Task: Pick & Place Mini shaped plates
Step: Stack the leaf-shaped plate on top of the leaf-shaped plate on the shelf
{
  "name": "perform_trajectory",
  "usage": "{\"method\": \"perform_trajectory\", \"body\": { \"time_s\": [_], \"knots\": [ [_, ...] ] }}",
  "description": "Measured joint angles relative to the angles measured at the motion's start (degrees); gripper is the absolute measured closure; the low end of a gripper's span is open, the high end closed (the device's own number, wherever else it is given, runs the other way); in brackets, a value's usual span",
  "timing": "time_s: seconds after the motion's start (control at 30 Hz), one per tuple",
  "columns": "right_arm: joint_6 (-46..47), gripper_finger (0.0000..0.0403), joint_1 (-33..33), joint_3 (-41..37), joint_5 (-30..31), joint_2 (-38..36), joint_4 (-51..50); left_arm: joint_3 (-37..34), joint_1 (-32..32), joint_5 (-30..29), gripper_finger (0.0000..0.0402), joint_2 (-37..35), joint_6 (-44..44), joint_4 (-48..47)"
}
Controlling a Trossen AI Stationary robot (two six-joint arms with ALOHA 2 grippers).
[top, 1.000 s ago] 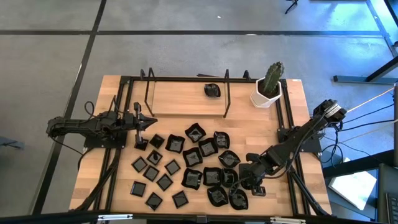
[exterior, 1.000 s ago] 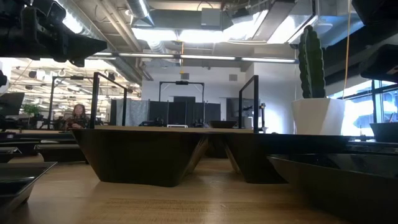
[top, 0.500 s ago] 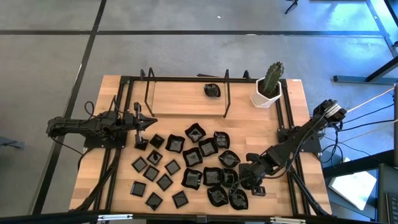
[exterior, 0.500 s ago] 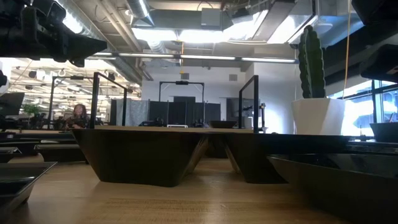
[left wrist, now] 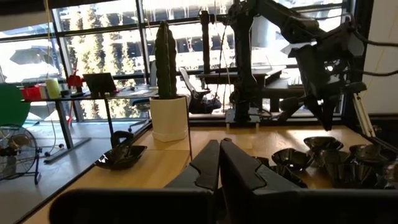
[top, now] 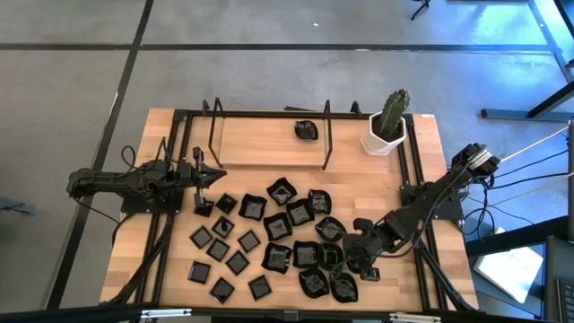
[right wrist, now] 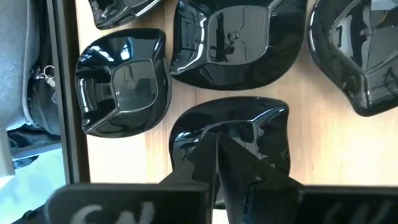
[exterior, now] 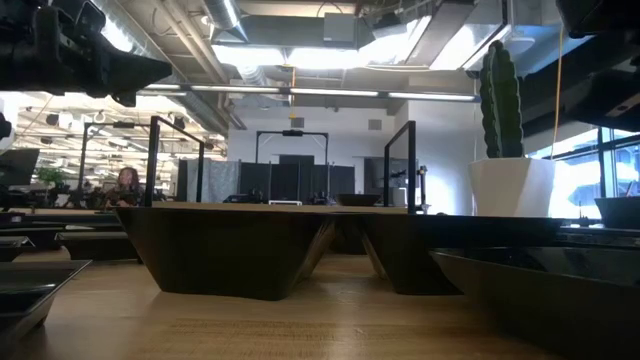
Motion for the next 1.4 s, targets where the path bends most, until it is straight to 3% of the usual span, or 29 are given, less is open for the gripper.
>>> {"method": "perform_trajectory", "body": {
  "time_s": [0.1, 1.4],
  "knots": [
    [0.9, 0.0384, 0.0, 0.0, 2.8, 0.0, 0.1, 0.0, 0.0, 0.0, 0.0393, 0.0, -0.8, 1.5],
    [1.8, 0.0384, -0.1, 0.0, 3.9, 0.0, 0.9, 0.0, 0.0, 0.2, 0.0397, 0.0, 0.1, 1.3]
  ]
}}
